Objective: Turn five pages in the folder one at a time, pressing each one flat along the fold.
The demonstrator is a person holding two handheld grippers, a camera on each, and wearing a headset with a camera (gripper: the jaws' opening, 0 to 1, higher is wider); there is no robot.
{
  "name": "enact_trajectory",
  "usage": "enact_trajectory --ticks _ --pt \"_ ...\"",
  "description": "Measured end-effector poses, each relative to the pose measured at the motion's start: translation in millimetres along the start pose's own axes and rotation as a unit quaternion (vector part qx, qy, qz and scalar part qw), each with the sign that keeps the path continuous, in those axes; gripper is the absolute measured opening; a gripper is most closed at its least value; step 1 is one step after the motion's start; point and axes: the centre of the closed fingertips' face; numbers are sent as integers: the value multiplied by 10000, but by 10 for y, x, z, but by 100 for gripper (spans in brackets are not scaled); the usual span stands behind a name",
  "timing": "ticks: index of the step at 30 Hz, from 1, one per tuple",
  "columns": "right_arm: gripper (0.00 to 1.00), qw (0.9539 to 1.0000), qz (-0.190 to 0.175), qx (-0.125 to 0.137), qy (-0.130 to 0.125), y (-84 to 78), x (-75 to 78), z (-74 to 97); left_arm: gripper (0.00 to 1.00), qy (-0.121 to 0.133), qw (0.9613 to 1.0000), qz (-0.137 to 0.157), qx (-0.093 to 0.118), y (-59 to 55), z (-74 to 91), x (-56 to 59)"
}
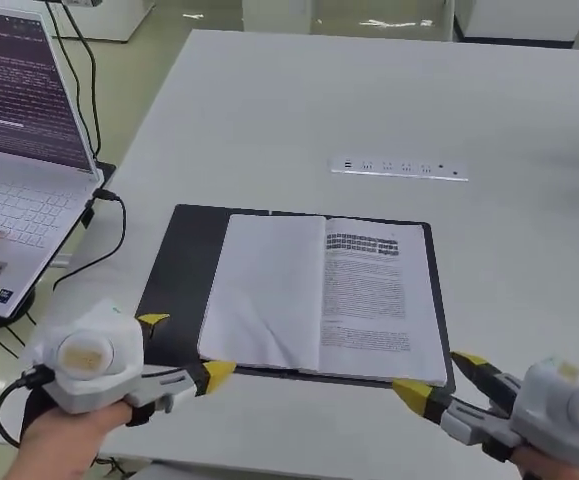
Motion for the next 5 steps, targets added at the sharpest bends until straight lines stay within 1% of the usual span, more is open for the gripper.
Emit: enact_trajectory --ticks 5 --pt "72 10000 2 -48 -12 -16 12 -4 68 -4 10000 29 16 1 10 6"
Point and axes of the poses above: the centre of the closed fingertips' face, and the gripper's own axes: z roughly backward along the fingers, x roughly to its right, y roughly out of its top, and after that the axes turned 15 degrees about z, right-handed
